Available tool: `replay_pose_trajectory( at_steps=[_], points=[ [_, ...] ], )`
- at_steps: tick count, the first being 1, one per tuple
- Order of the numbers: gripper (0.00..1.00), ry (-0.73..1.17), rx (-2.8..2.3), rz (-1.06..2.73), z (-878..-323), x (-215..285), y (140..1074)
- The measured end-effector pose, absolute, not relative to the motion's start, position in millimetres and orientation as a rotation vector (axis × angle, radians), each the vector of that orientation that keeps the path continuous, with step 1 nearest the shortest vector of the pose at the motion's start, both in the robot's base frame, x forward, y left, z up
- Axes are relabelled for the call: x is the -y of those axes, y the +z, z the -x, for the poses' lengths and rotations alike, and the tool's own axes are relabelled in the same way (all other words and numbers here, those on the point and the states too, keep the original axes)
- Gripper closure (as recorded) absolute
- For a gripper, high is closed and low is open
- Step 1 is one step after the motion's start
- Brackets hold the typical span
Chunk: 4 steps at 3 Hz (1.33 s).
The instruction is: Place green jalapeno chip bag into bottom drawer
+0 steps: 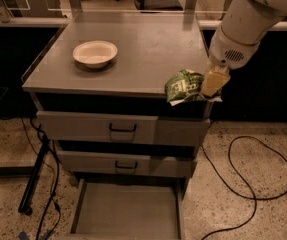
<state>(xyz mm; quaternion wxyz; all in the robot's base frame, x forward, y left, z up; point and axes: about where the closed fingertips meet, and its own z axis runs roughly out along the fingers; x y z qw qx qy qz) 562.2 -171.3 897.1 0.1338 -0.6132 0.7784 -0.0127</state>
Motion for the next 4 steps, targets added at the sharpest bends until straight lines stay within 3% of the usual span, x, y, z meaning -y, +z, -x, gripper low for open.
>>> replay_pose_trajectory(
  at_steps=[1, 4],
  points=[
    [1.00, -0.036, -2.257, 1.778, -562, 171, 897],
    [1.00, 0.229, -2.378, 1.759, -449, 168, 886]
  ],
)
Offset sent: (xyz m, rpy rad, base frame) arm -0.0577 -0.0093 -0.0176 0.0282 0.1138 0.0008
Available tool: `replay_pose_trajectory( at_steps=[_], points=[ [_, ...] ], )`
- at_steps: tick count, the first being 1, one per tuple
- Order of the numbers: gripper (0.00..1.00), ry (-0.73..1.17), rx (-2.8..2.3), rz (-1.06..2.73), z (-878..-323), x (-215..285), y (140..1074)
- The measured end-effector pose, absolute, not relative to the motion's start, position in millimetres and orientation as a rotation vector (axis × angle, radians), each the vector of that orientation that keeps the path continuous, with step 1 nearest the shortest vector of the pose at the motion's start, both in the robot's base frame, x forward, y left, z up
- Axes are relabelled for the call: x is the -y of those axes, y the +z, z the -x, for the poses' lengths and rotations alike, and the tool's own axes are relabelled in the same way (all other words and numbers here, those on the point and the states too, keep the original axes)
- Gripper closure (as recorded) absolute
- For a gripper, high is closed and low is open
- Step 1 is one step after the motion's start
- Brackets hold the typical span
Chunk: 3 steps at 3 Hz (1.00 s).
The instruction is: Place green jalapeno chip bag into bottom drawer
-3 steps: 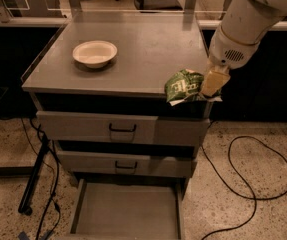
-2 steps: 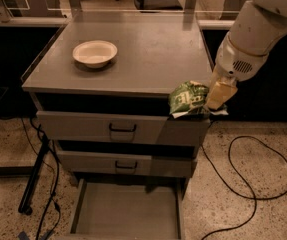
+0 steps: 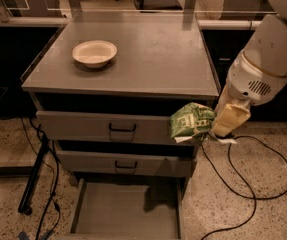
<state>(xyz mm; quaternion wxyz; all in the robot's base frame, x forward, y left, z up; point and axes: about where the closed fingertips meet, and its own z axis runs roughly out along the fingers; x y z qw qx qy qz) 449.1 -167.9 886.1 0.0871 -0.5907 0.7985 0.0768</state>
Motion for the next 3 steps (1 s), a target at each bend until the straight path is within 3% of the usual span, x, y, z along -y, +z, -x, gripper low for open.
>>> replay_pose_trajectory(
  at_steps=[3],
  points=[
    [1.00, 0.373, -2.414, 1.791, -427, 148, 838]
  ],
)
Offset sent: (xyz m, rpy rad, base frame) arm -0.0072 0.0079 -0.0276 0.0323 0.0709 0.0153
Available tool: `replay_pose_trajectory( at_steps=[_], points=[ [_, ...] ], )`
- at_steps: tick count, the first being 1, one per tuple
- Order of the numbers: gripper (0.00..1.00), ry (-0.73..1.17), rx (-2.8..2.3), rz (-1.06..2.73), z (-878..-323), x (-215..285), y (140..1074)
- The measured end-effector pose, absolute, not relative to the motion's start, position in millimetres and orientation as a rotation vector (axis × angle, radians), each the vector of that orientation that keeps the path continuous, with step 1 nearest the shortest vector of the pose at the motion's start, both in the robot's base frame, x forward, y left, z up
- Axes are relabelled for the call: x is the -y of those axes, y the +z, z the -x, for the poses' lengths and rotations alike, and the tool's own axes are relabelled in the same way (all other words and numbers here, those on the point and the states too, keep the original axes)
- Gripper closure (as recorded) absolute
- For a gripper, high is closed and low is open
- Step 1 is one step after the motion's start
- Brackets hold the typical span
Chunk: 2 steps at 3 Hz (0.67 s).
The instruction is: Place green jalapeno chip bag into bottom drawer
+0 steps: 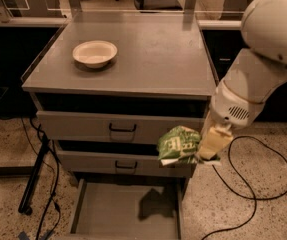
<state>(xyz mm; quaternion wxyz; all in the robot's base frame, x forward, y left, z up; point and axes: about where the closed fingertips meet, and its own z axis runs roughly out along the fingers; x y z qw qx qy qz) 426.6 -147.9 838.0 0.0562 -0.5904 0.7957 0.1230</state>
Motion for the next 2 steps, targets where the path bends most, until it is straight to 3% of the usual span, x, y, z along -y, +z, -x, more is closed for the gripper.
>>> replay_pose_trajectory(
  at_steps=[1, 2],
  points=[
    [1.00, 0.492, -2.487, 1.845, -400.6, 131.0, 778.0],
    [1.00, 0.492, -2.487, 1.845, -400.6, 131.0, 778.0]
  ],
)
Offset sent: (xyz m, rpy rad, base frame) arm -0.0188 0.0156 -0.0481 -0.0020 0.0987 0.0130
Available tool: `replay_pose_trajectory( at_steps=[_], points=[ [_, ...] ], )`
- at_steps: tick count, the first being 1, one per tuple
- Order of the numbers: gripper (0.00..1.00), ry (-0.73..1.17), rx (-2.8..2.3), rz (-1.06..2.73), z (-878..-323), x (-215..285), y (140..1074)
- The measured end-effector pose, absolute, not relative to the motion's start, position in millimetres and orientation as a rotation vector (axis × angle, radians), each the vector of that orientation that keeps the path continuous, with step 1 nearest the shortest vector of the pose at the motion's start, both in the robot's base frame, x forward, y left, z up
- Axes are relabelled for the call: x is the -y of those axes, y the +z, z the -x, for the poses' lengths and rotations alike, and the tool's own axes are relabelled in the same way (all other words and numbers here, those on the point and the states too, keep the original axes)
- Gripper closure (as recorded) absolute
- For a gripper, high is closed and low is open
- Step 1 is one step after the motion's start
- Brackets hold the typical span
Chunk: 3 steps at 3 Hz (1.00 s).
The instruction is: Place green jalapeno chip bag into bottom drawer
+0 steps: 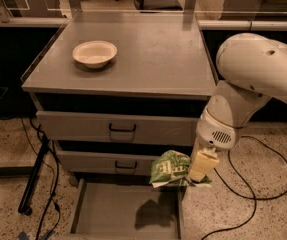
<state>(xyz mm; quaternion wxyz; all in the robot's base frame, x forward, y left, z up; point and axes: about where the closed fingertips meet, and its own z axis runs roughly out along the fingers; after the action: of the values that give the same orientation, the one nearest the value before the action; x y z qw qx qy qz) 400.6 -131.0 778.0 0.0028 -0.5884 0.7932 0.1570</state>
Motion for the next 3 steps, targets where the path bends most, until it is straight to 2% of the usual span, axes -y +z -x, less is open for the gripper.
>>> replay_pose_trajectory(
  at_steps=[1, 2, 3],
  points=[
    [1.00, 0.567, -2.512, 1.859, -392, 121, 745],
    [1.00, 0.680, -2.581, 1.886, -396, 86, 644],
    [1.00, 0.680, -2.581, 1.886, -396, 86, 644]
  ],
)
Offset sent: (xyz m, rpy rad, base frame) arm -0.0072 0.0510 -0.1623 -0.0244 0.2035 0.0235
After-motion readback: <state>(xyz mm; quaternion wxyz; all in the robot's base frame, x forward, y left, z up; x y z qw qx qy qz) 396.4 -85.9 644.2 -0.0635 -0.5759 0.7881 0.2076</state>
